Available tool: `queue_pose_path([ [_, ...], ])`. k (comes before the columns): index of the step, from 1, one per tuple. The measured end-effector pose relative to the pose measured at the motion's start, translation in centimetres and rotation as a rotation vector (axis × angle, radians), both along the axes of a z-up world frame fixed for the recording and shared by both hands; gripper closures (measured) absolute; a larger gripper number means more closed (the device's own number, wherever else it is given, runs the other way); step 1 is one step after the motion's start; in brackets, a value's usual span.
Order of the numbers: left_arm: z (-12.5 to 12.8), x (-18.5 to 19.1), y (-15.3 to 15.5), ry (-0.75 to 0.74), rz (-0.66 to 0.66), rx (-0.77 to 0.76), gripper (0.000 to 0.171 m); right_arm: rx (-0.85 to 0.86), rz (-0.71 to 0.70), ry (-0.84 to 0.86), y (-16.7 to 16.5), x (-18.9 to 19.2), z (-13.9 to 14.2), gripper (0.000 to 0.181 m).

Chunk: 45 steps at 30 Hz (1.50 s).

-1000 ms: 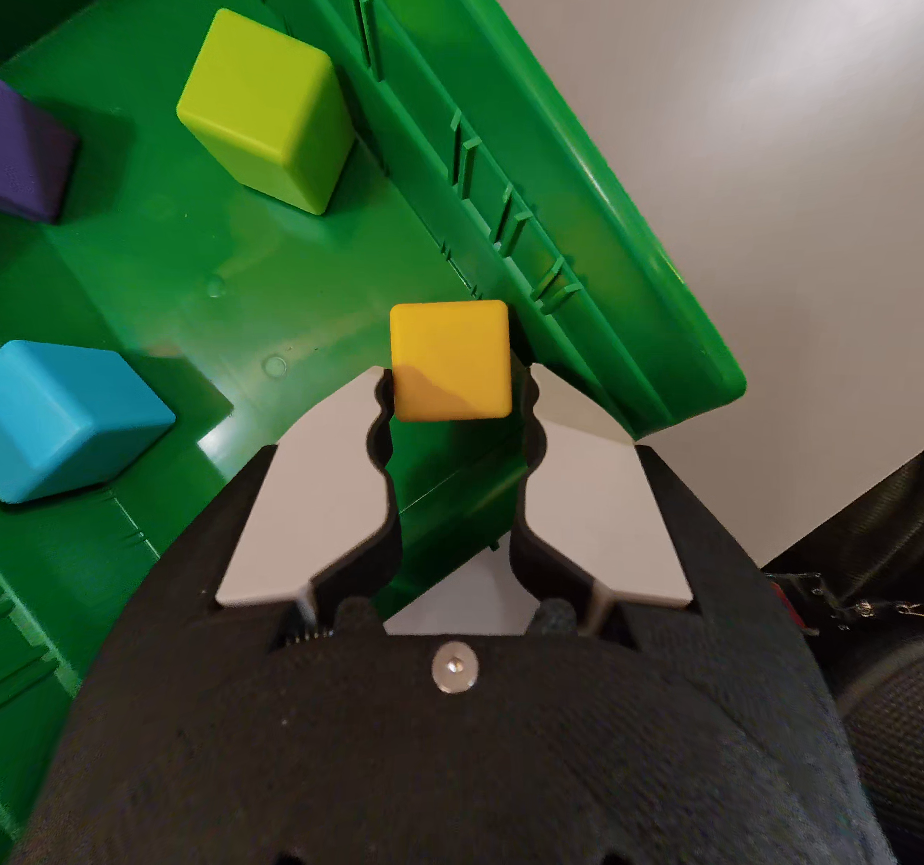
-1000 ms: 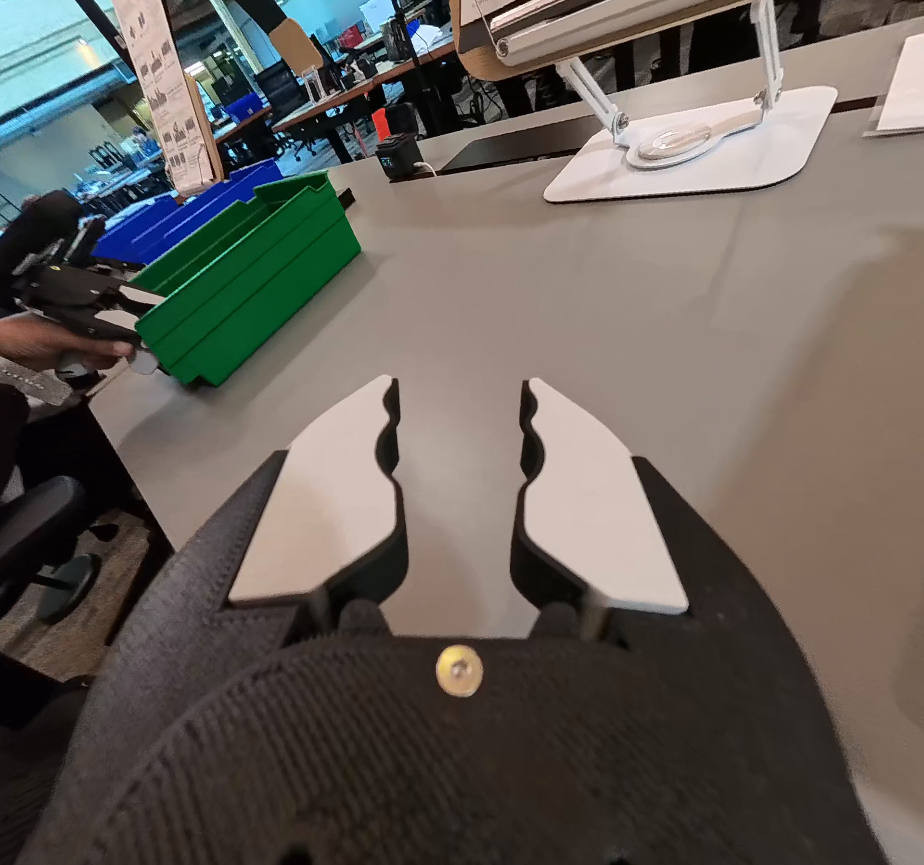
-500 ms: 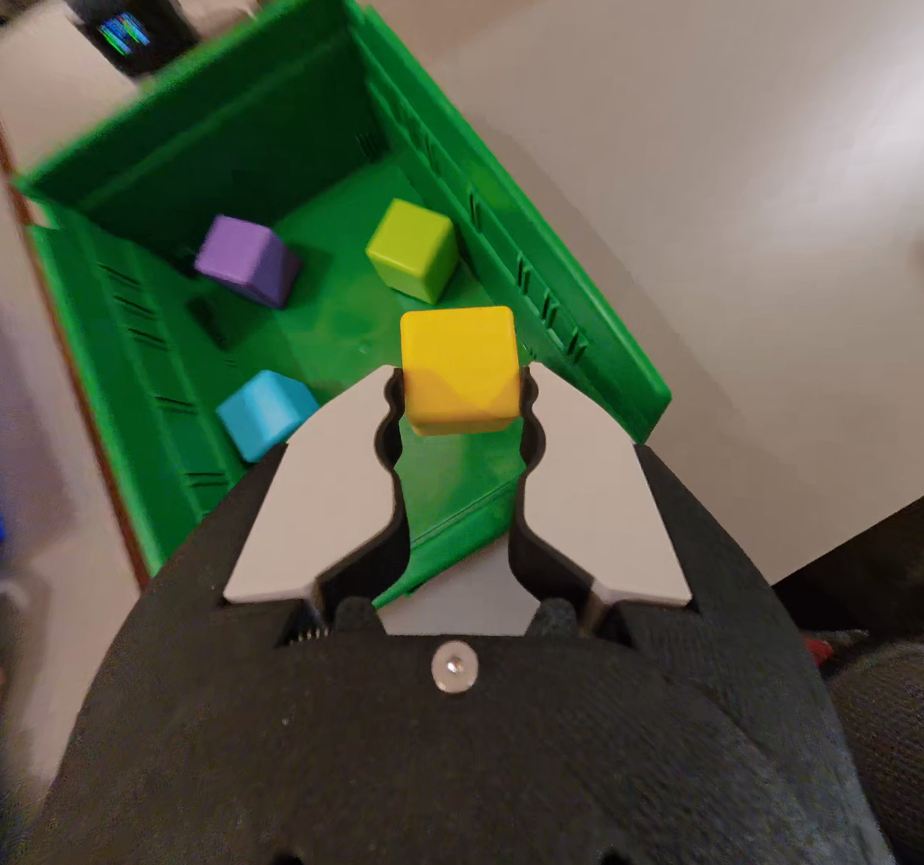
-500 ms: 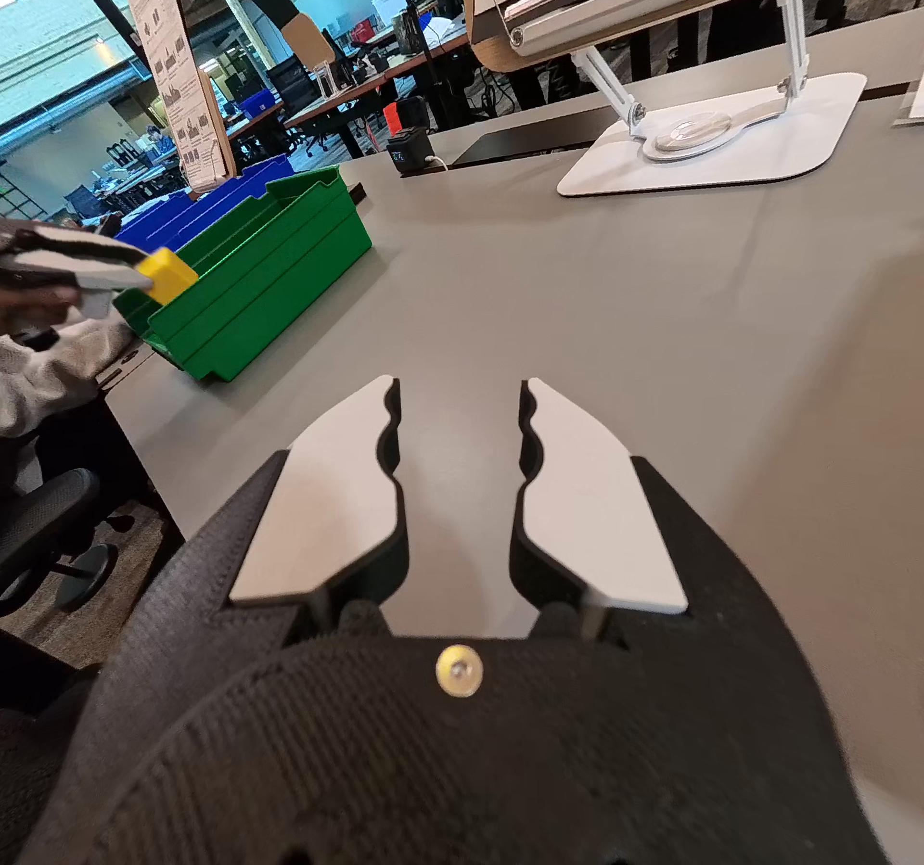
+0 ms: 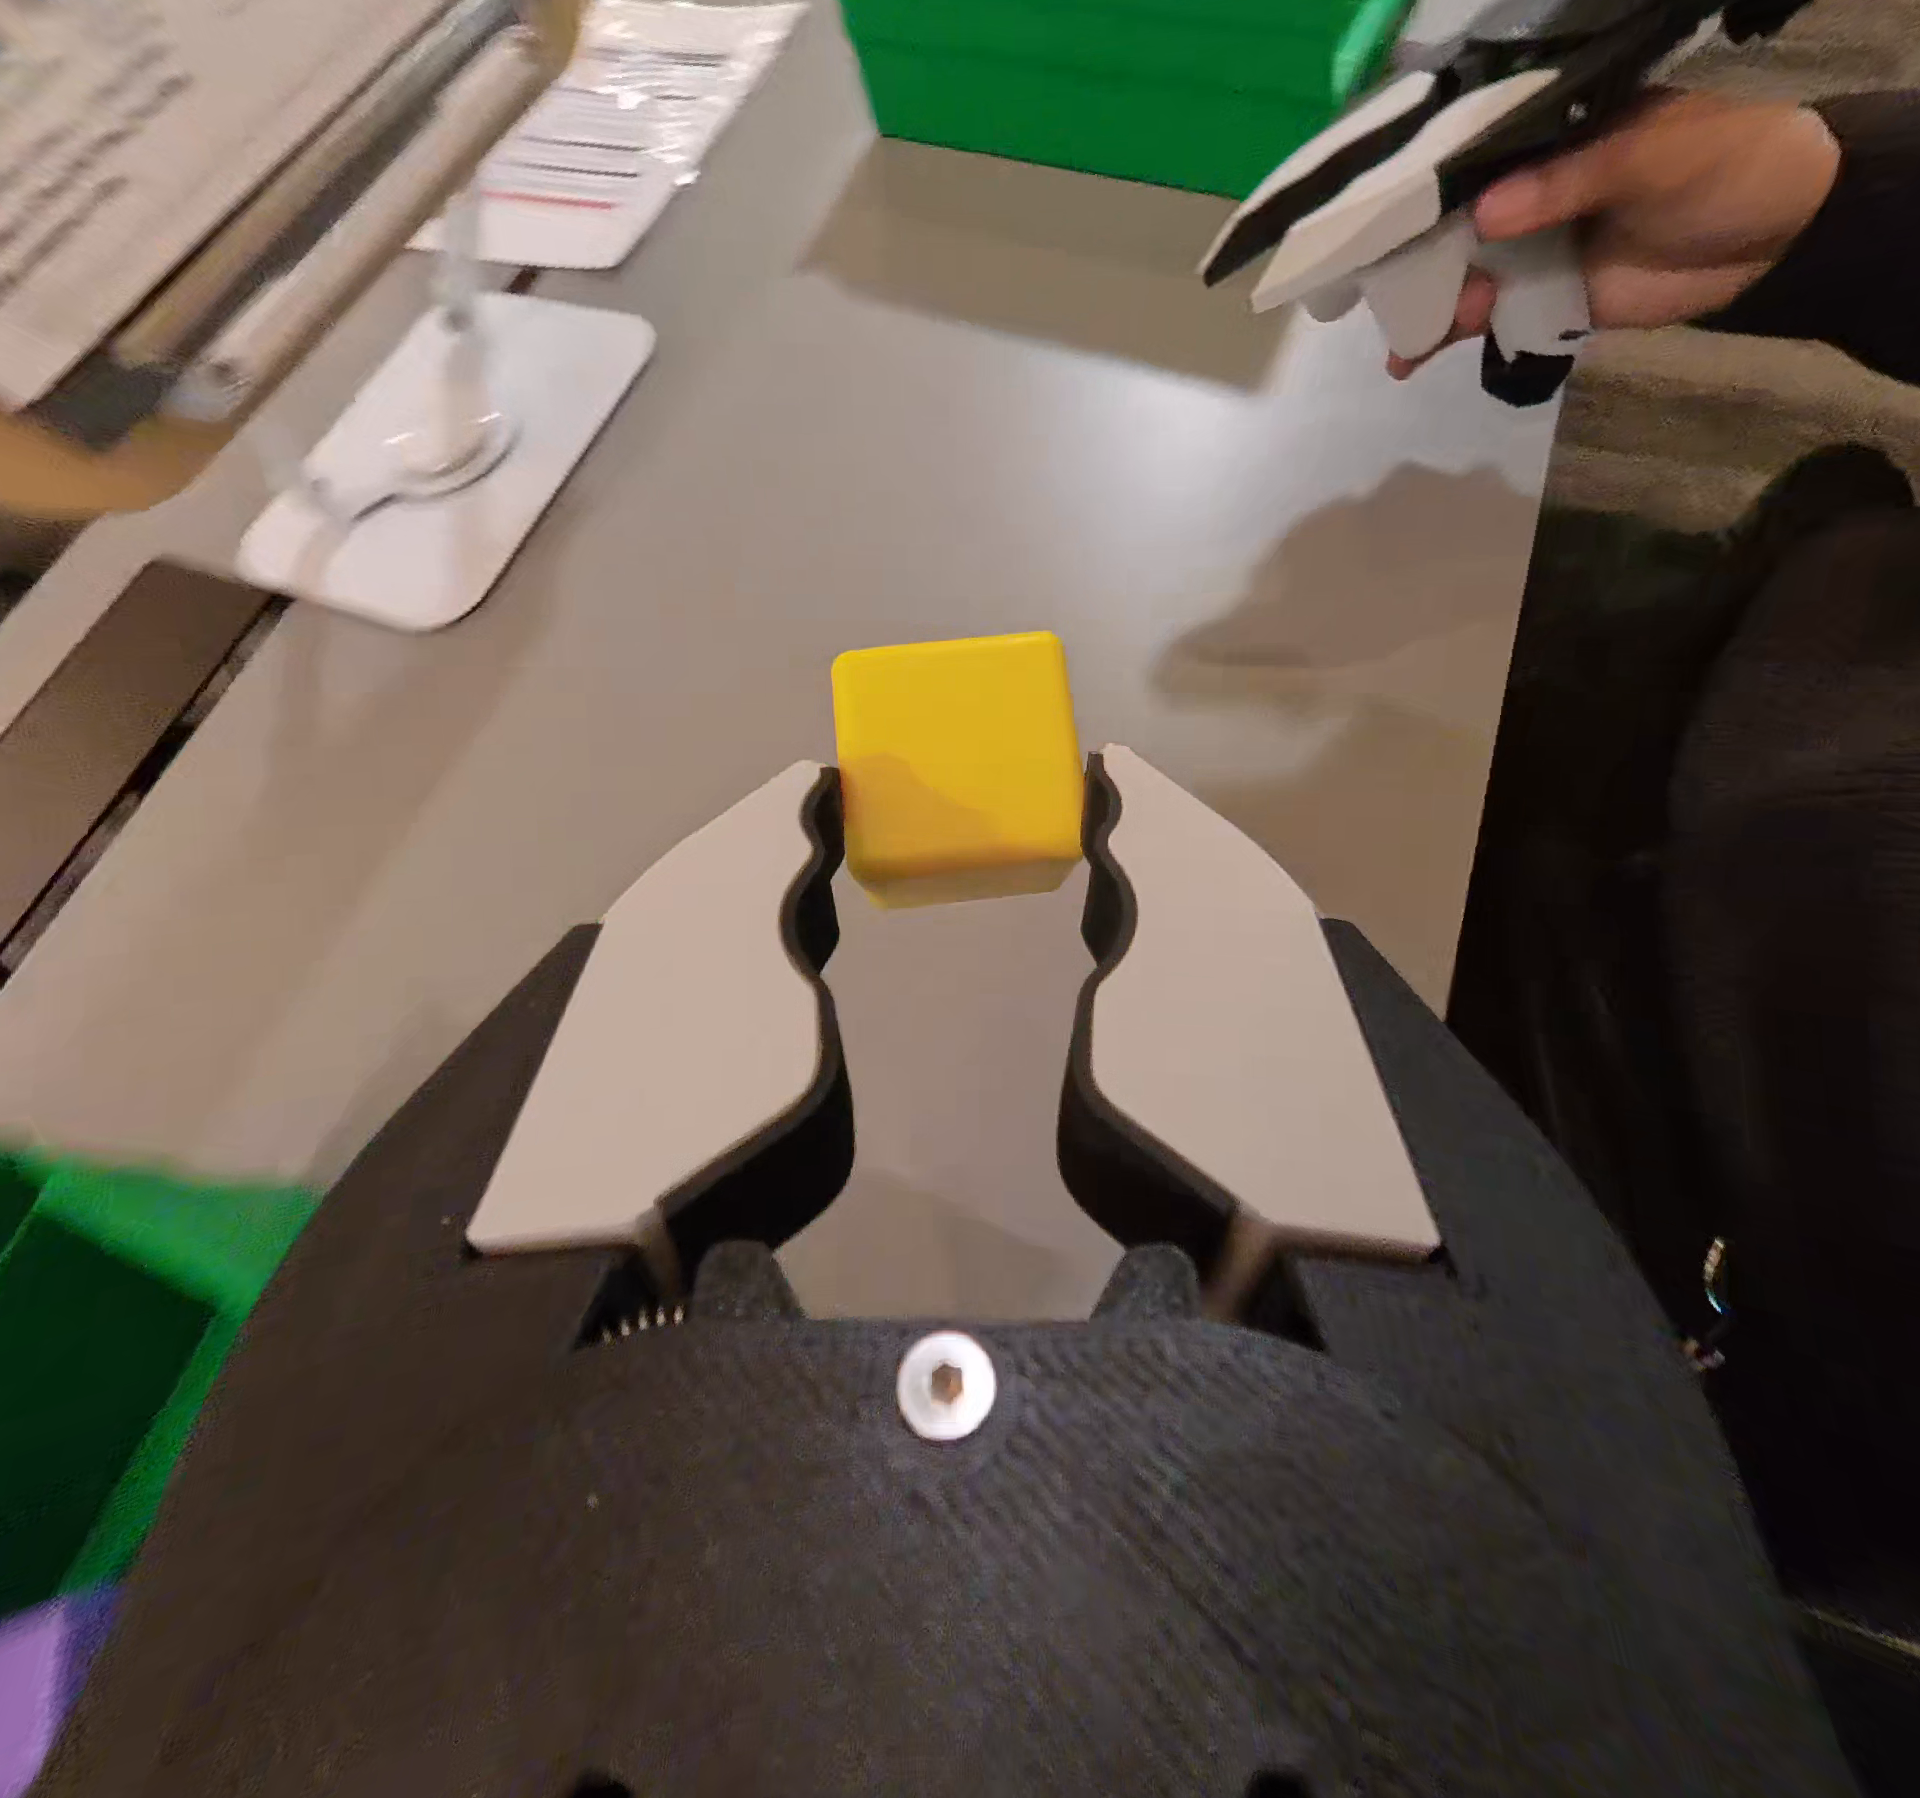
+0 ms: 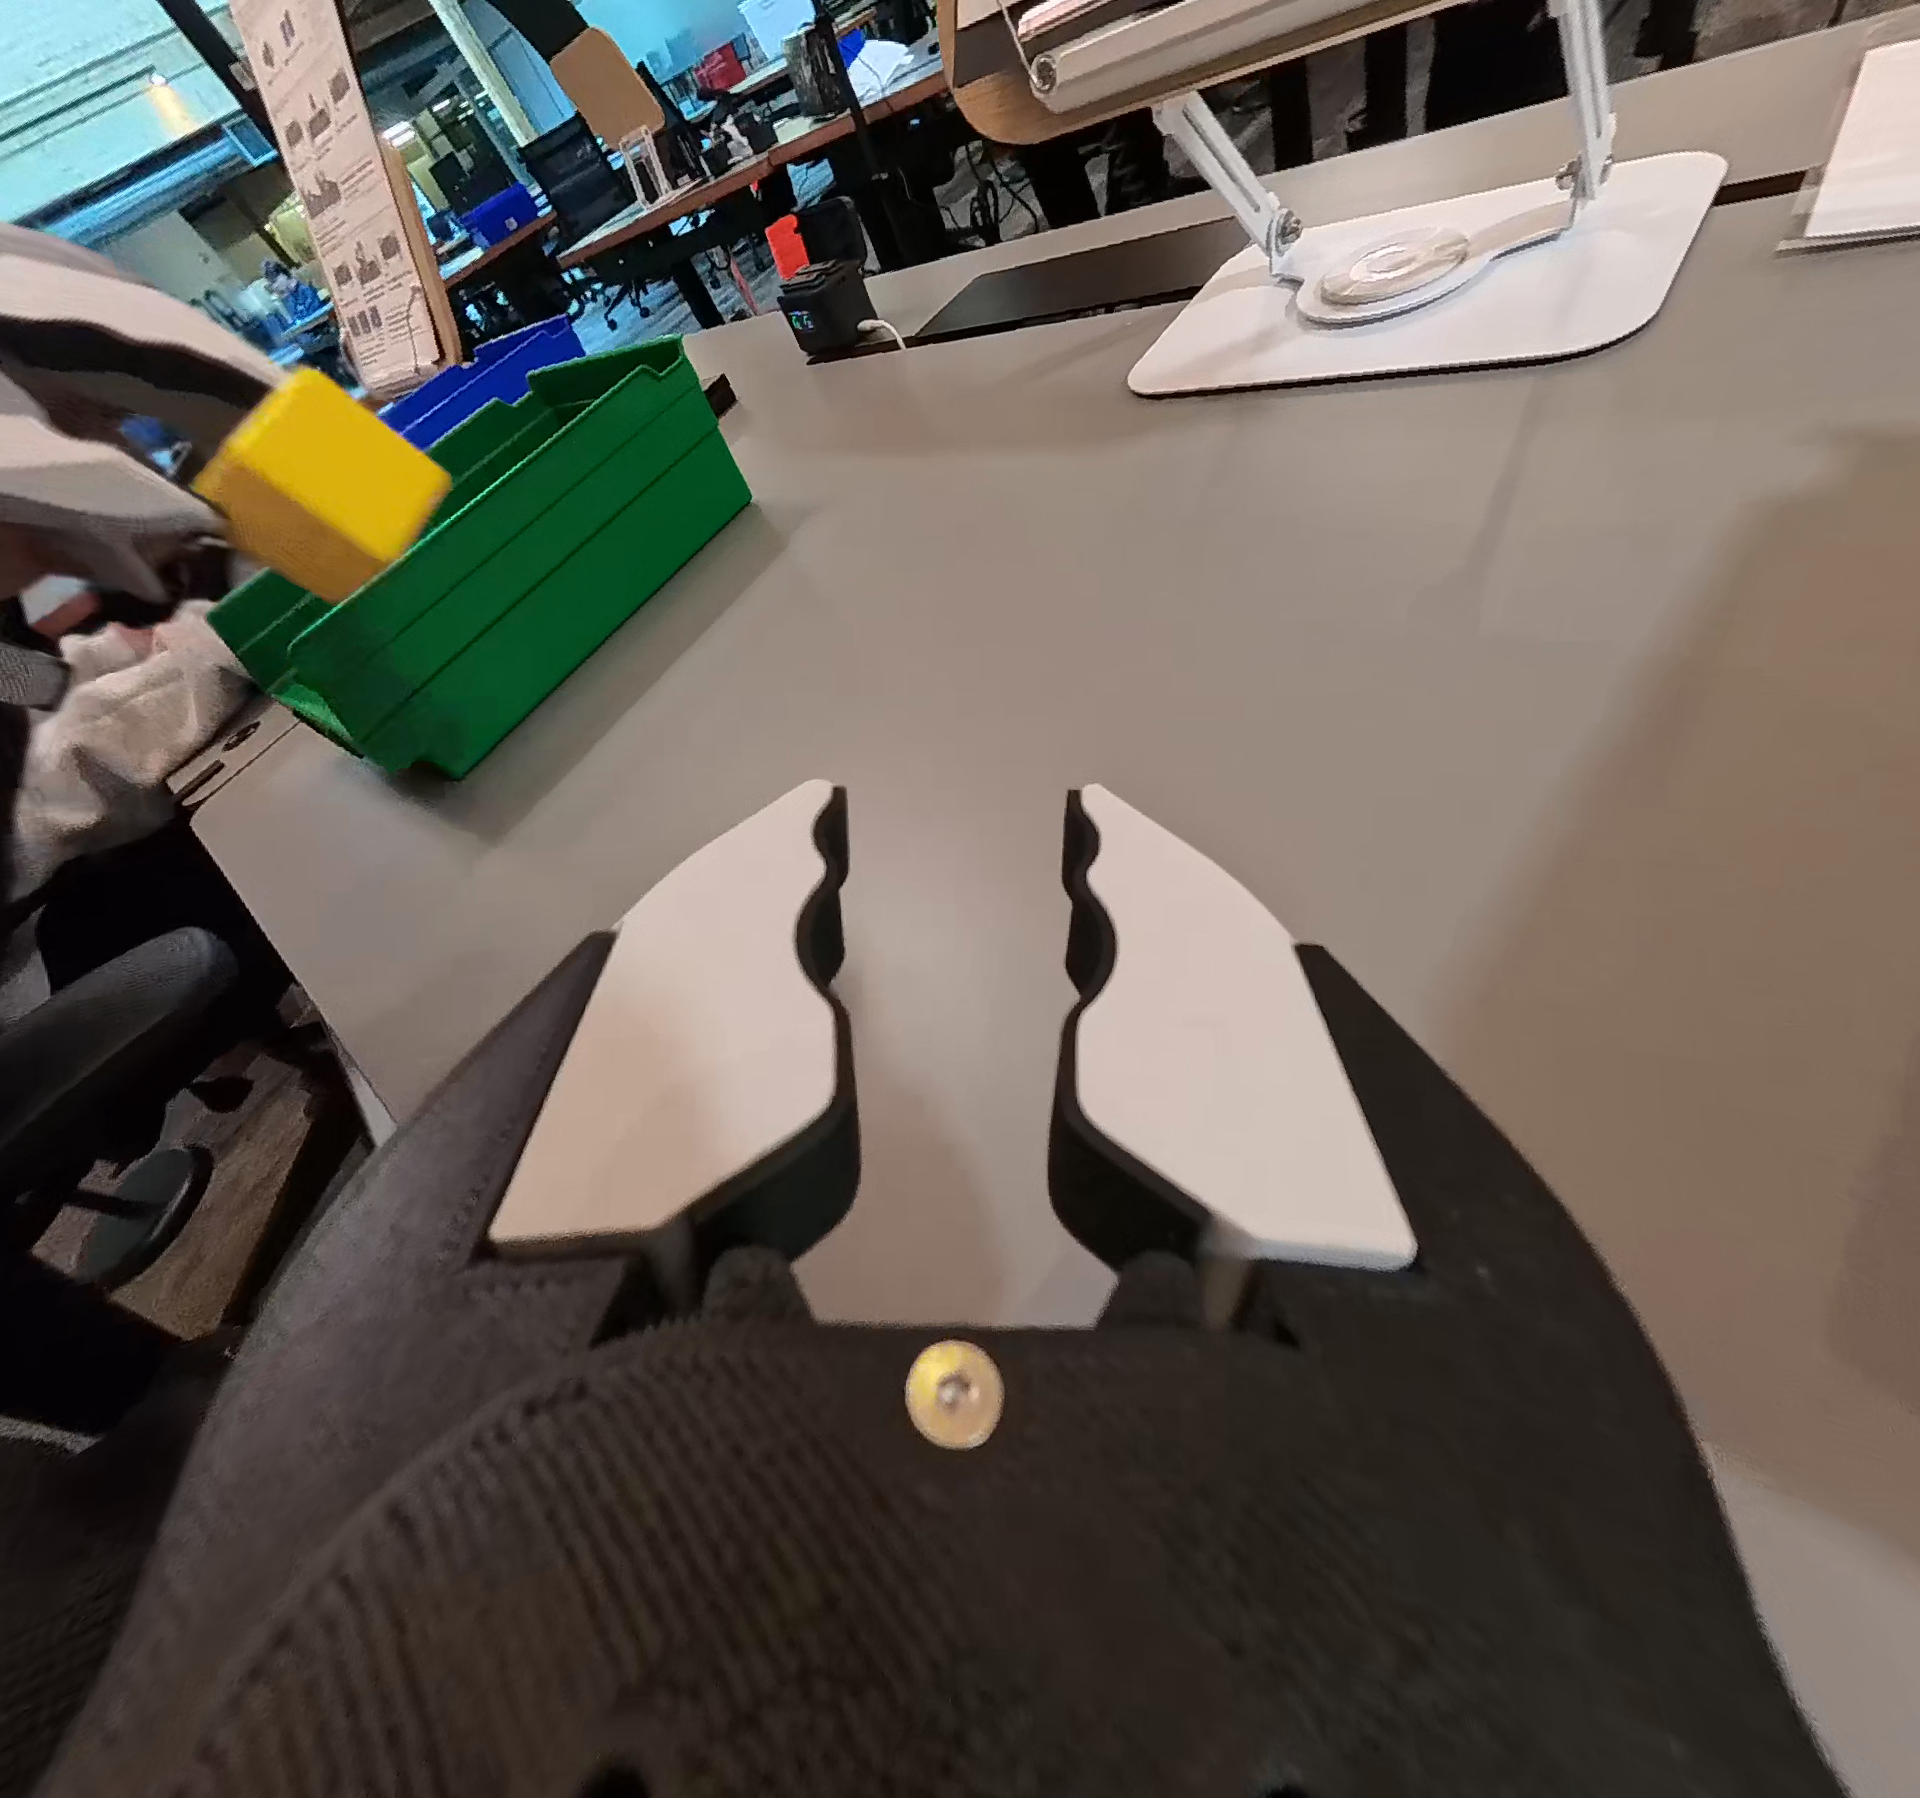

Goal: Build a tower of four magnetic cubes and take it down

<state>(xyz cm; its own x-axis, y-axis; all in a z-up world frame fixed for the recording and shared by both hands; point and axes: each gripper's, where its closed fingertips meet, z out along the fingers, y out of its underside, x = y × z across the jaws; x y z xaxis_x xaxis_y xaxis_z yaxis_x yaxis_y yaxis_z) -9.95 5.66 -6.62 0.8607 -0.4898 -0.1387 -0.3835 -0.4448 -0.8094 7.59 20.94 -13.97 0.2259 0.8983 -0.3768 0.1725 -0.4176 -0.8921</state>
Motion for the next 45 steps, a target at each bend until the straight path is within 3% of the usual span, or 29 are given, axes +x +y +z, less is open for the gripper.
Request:
queue_pose_path([
  [6, -7.7, 5.6, 8.9, 0.038, -0.229, -0.145, 0.124, 0.016, -0.022, 0.001, -0.5, 2.0, 0.0, 0.138],
  [11, -11.8, 8.6, 11.9, 0.082, -0.361, -0.227, 0.124, 0.012, -0.049, -0.004, -0.4, 3.5, -0.2, 0.137],
  [18, -12.6, 9.9, 14.8, 0.058, -0.383, -0.197, 0.125, 0.013, -0.173, -0.056, 1.3, 6.3, -1.0, 0.135],
  [22, -13.2, 10.4, 14.7, 0.035, -0.395, -0.188, 0.125, 0.245, -0.352, -0.241, 5.5, 10.6, -1.2, 0.139],
  [26, -14.0, 10.3, 14.3, 0.056, -0.401, -0.199, 0.124, 0.427, -0.325, -0.267, 5.8, 11.1, 0.0, 0.142],
  [30, -14.1, 10.5, 14.5, 0.014, -0.395, -0.194, 0.124, 0.548, -0.322, -0.391, 6.9, 10.9, -1.4, 0.142],
  [45, -14.9, 10.3, 14.4, 0.058, -0.35, -0.188, 0.121, 0.408, -0.391, -0.358, 9.8, 11.5, -2.5, 0.134],
])
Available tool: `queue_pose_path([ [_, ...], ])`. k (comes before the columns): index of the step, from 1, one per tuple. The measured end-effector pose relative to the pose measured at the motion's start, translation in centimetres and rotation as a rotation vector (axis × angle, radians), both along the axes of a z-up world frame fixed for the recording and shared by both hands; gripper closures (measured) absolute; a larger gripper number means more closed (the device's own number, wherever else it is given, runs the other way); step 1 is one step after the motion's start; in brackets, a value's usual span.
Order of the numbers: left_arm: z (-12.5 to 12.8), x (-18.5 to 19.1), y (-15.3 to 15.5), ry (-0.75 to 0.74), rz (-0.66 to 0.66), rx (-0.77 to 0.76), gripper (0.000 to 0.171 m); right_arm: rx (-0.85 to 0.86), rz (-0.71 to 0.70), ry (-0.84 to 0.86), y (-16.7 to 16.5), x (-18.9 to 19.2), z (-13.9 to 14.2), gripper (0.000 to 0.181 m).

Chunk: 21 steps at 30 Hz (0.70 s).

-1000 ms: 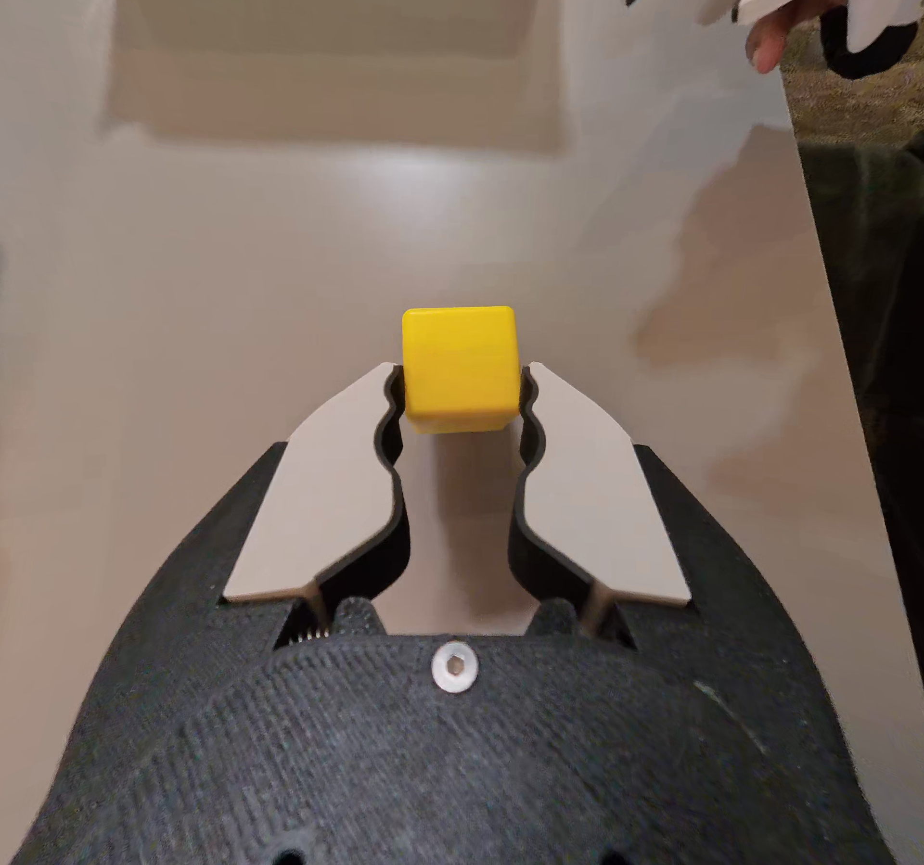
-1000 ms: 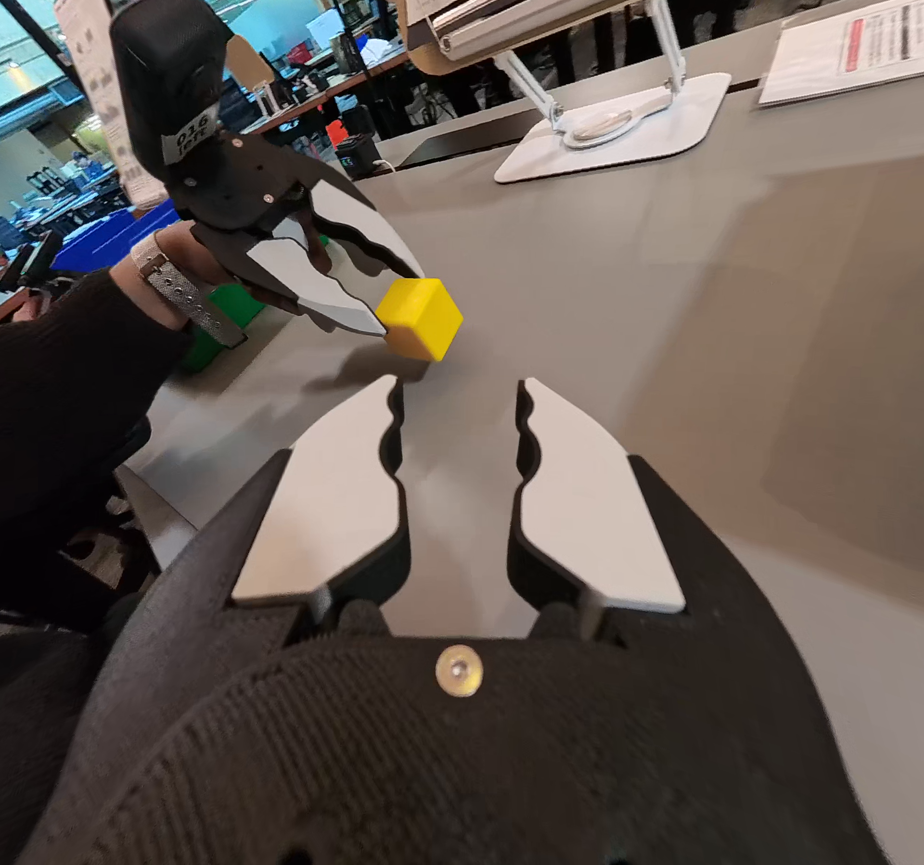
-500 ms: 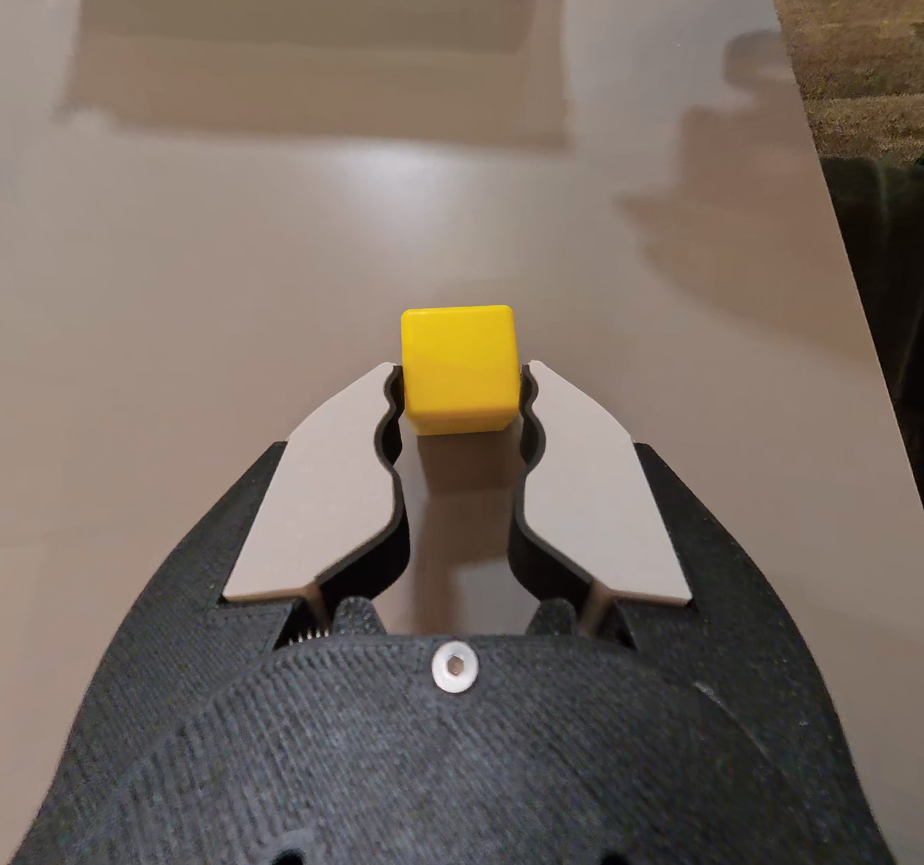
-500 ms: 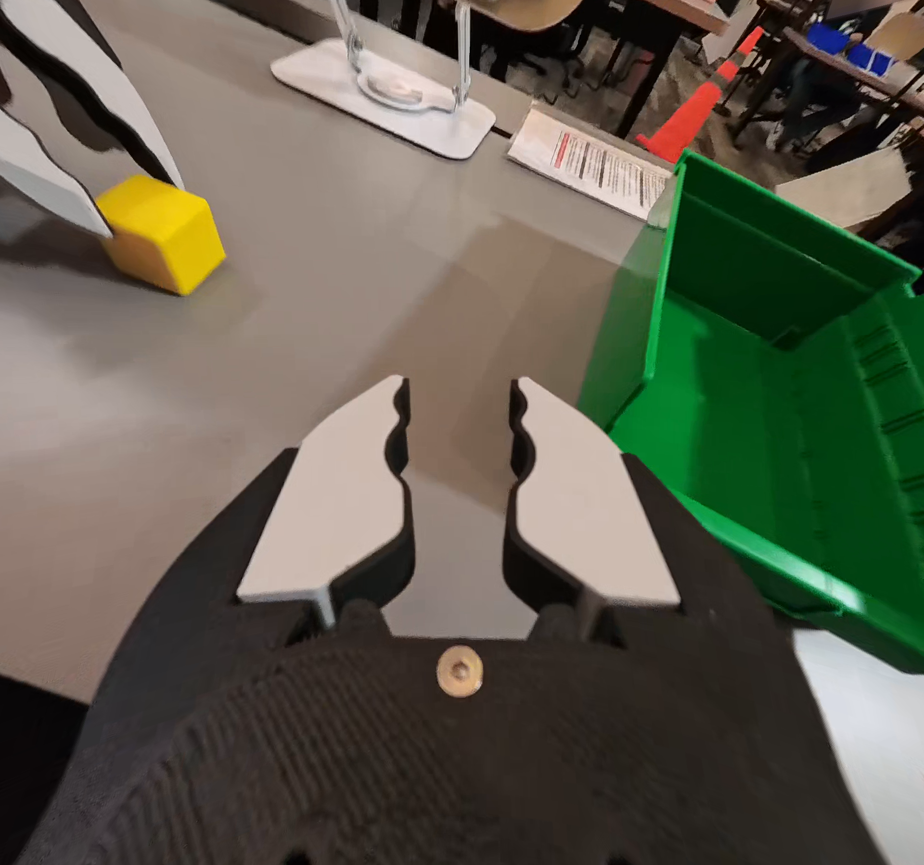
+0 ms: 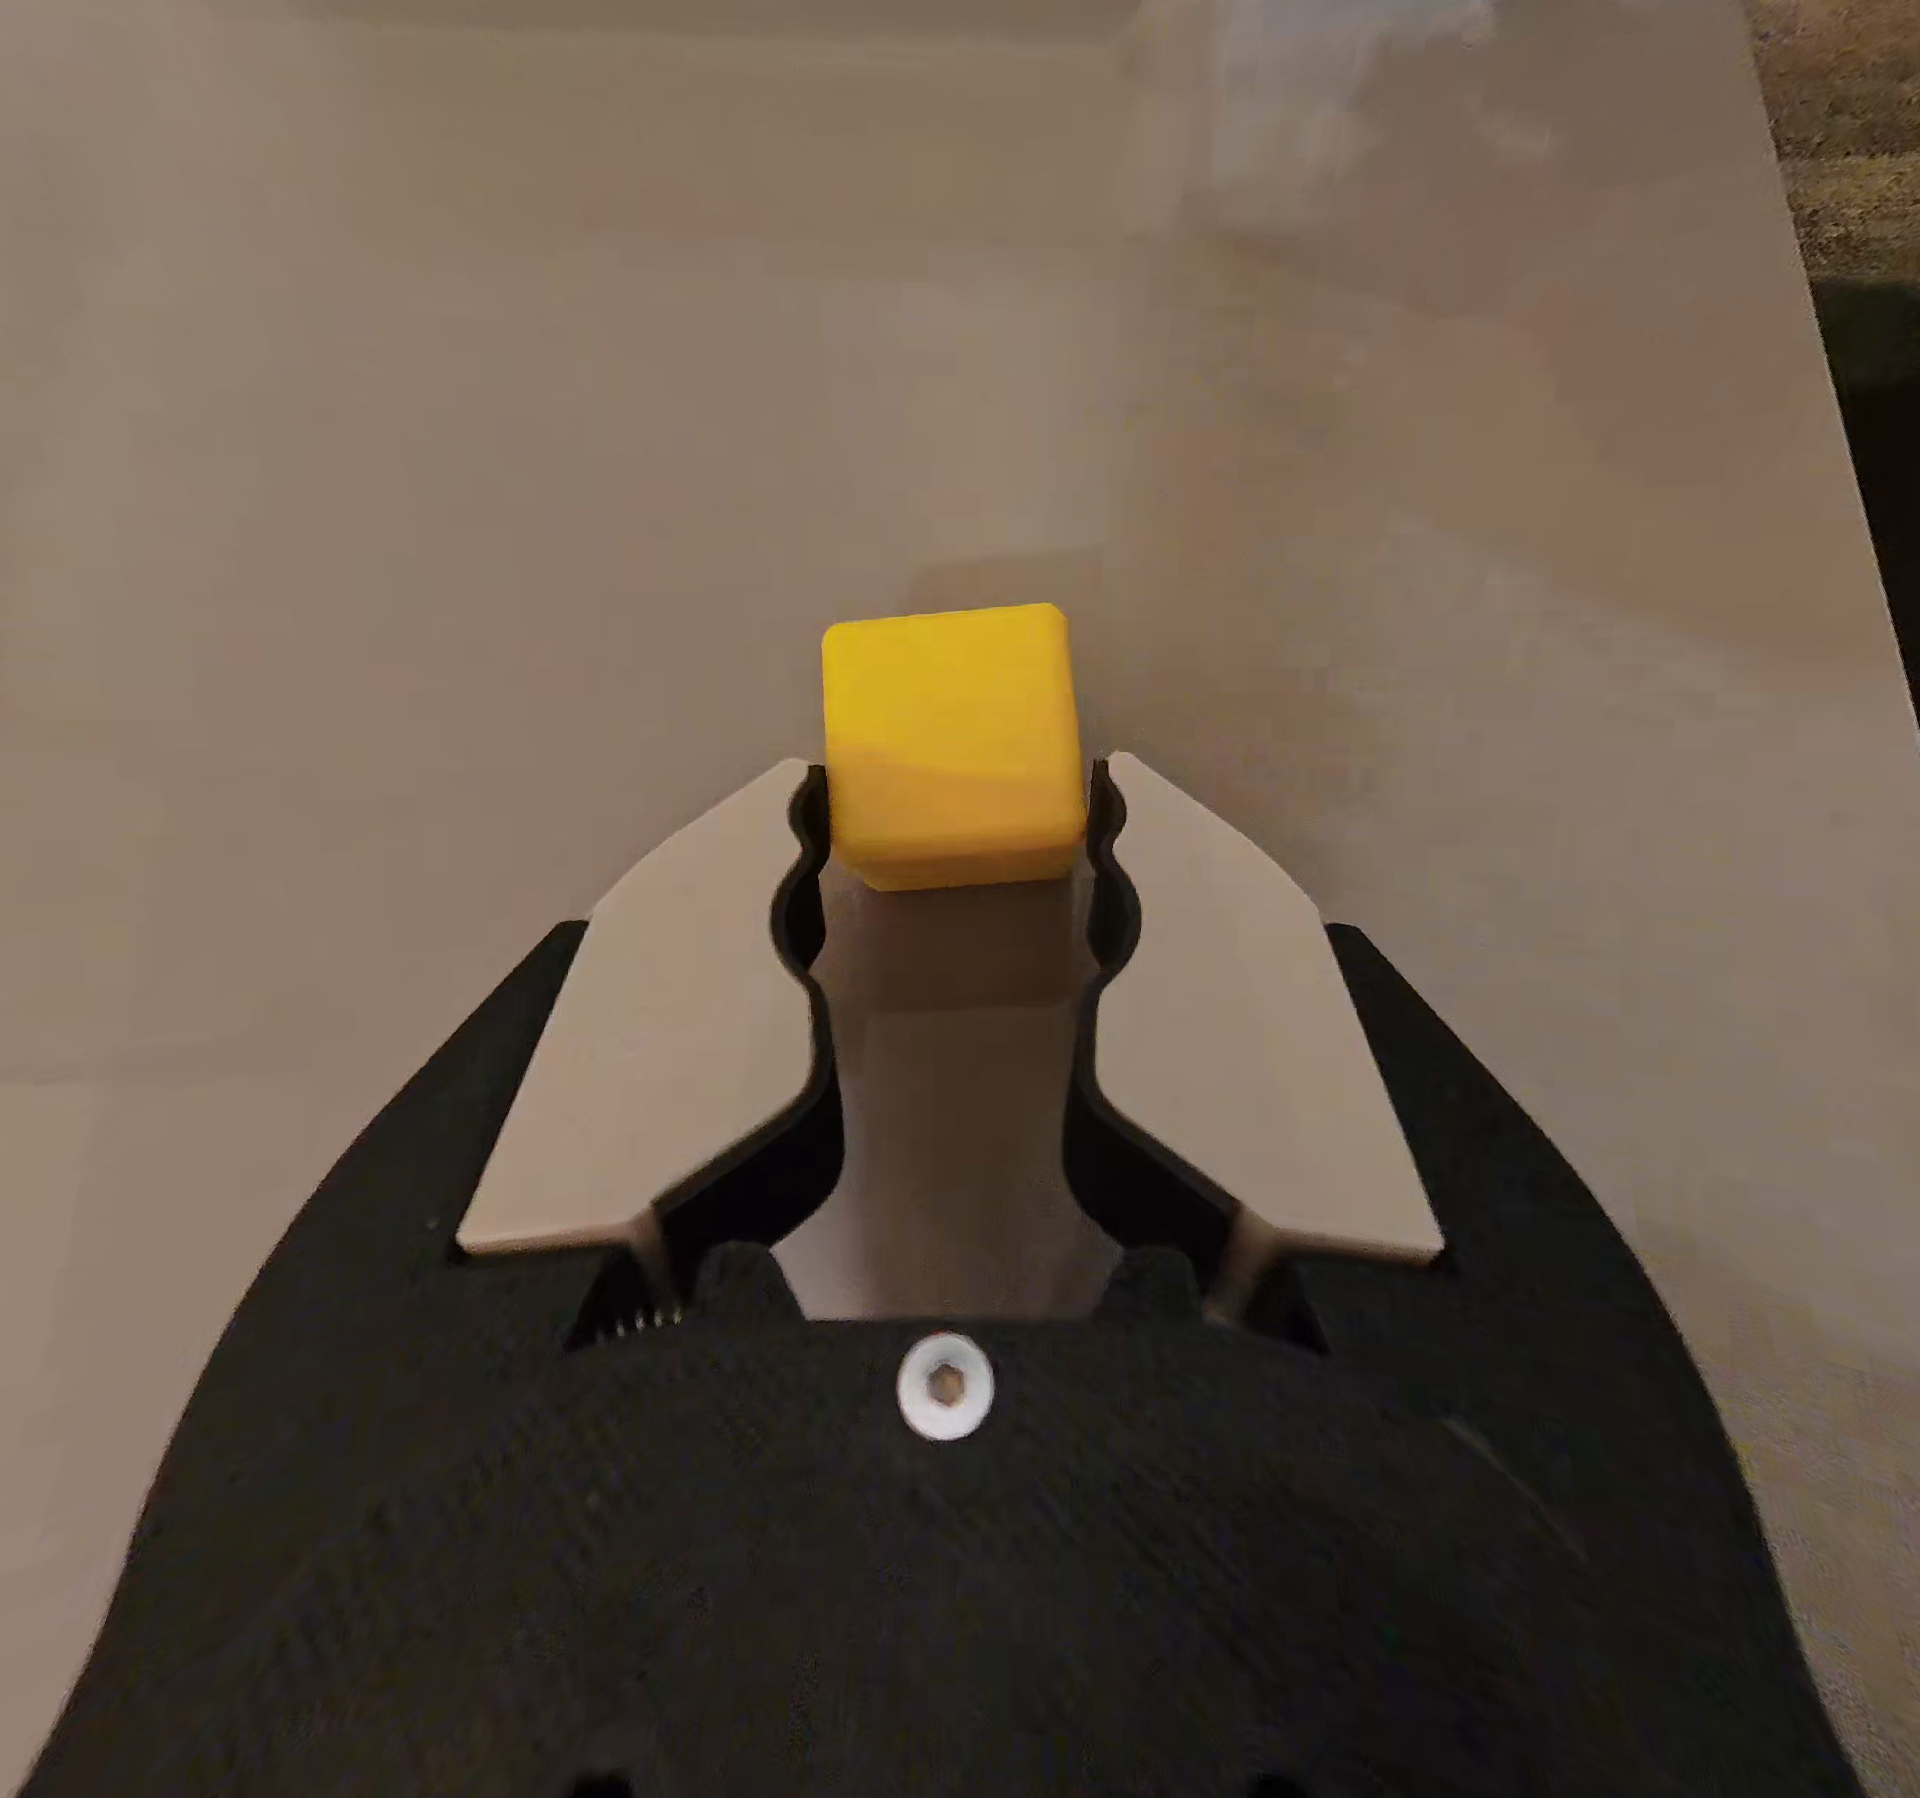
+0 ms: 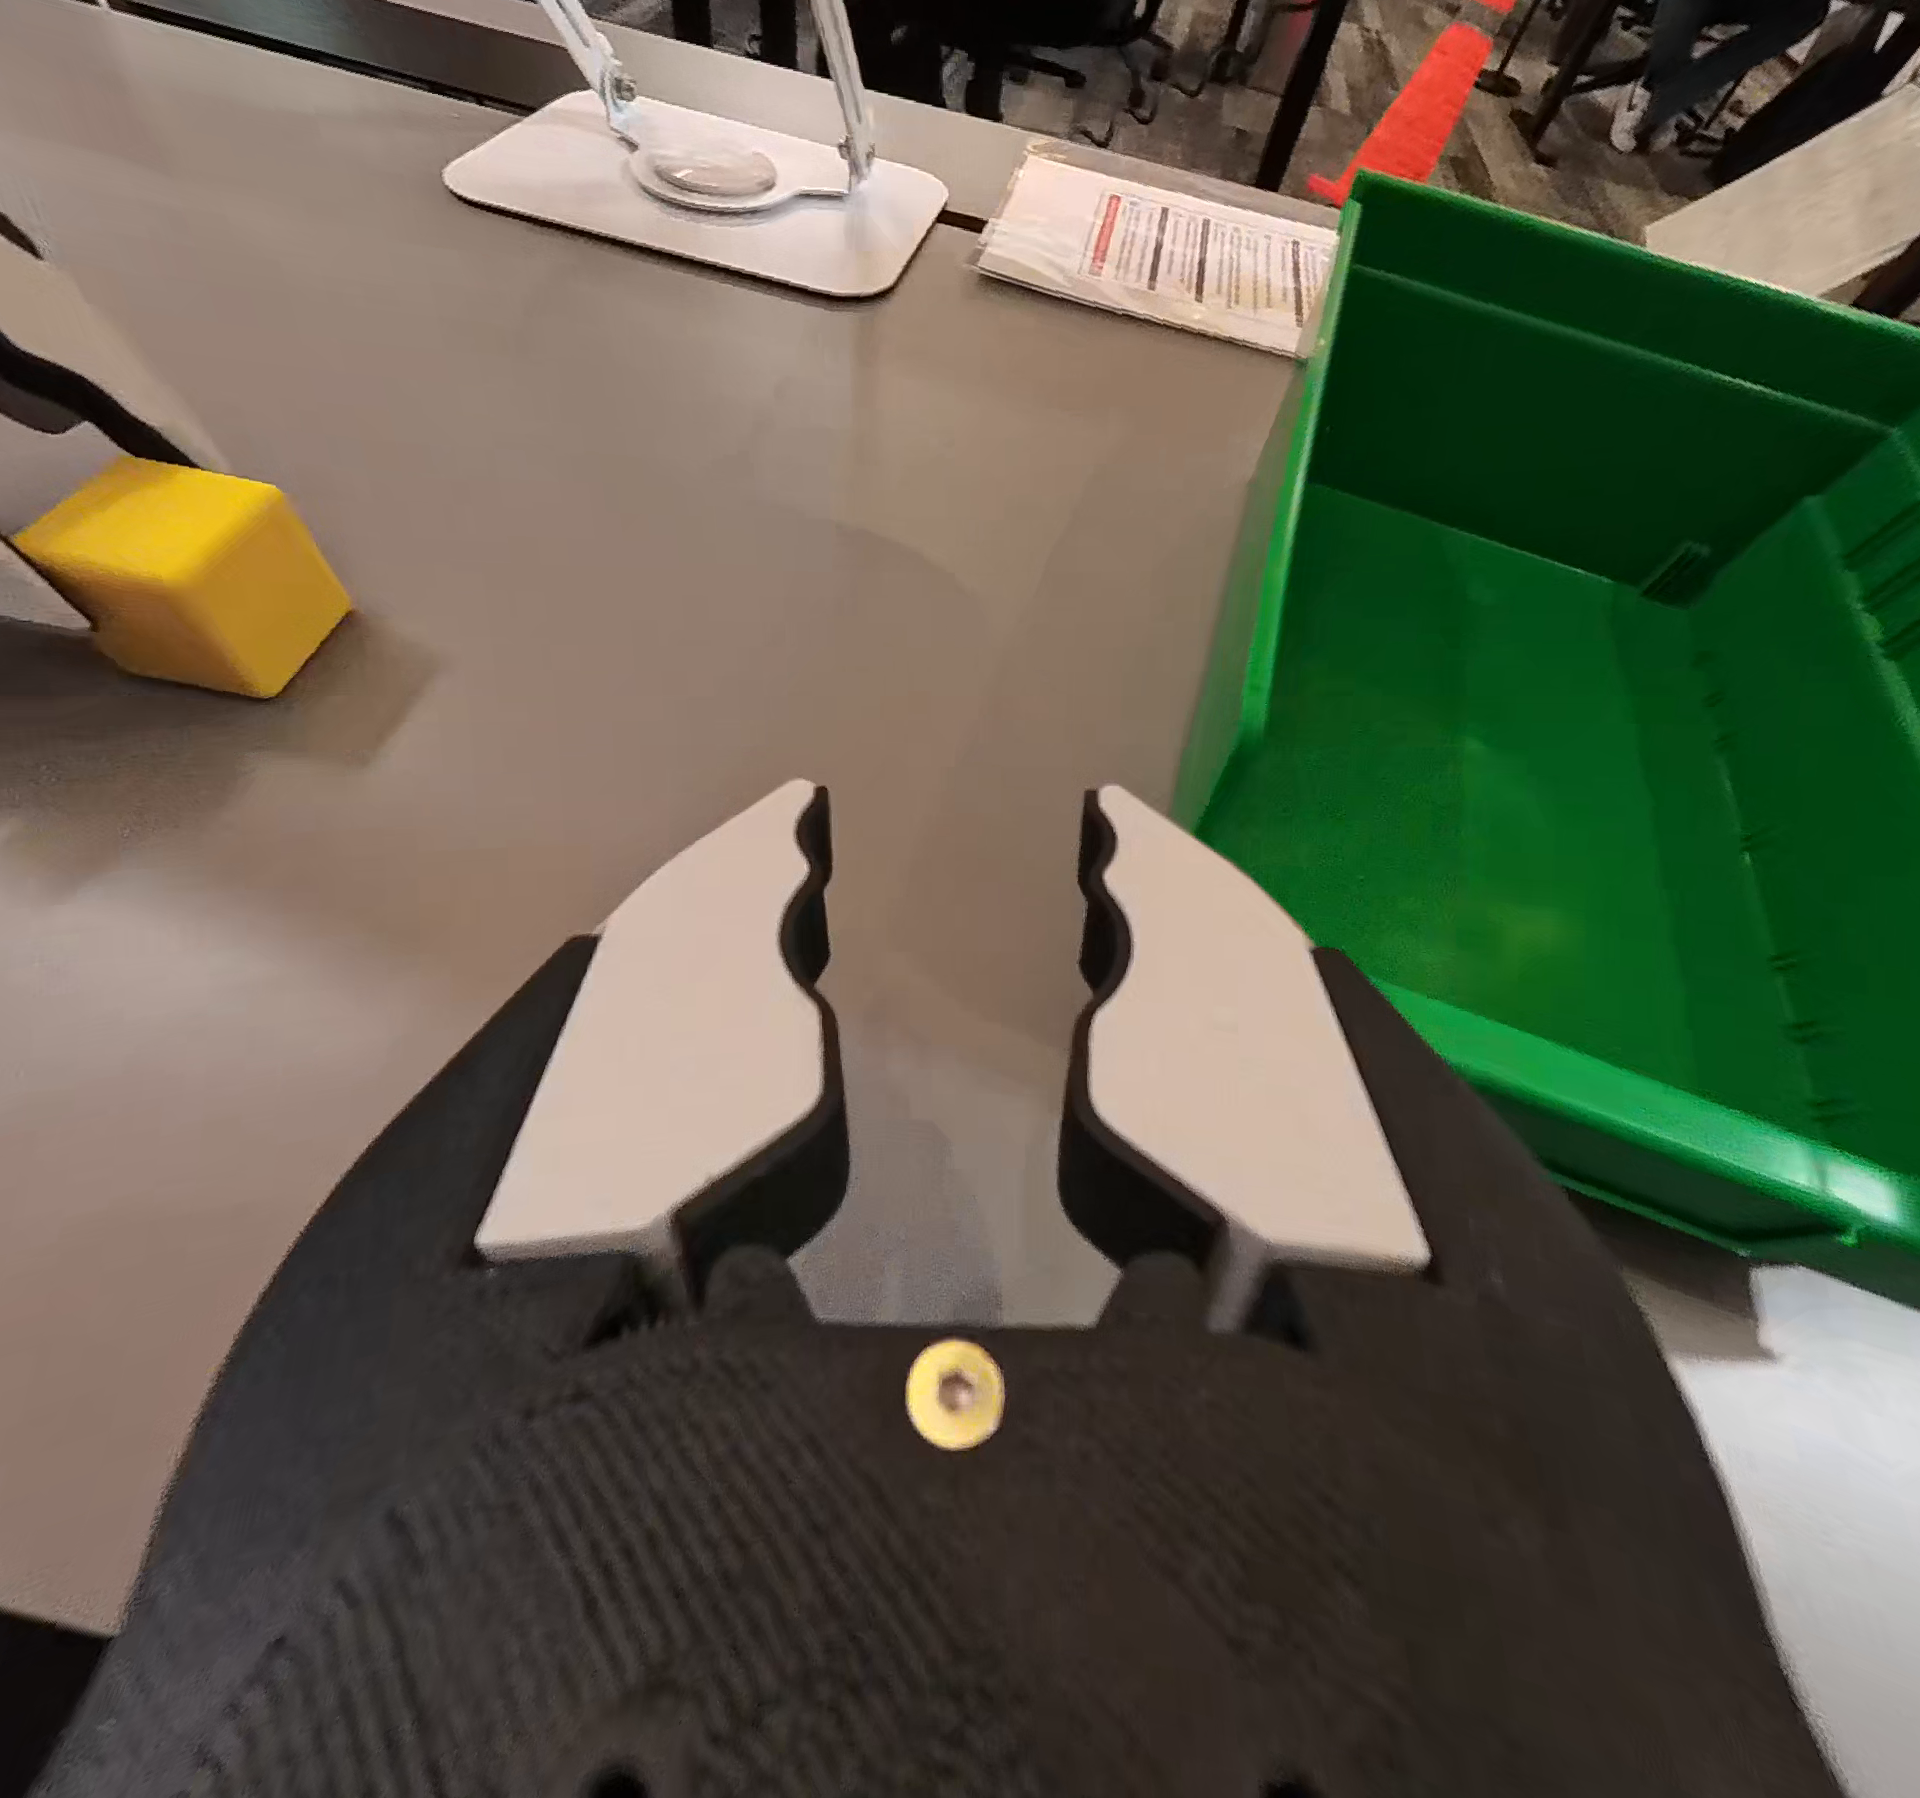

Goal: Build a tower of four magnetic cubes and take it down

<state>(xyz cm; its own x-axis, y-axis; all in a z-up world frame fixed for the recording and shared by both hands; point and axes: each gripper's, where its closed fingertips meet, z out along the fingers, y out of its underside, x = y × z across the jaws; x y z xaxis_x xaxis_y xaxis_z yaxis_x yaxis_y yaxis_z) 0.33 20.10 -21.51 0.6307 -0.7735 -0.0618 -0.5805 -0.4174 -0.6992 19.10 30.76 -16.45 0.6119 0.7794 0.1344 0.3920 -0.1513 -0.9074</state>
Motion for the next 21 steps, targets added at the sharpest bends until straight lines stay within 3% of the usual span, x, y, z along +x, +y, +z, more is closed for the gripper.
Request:
queue_pose_path([
  [21, 0.3, -1.4, -0.4, -0.038, 0.045, -0.009, 0.124, -0.032, -0.095, -0.004, 1.2, 1.6, -0.2, 0.139],
])
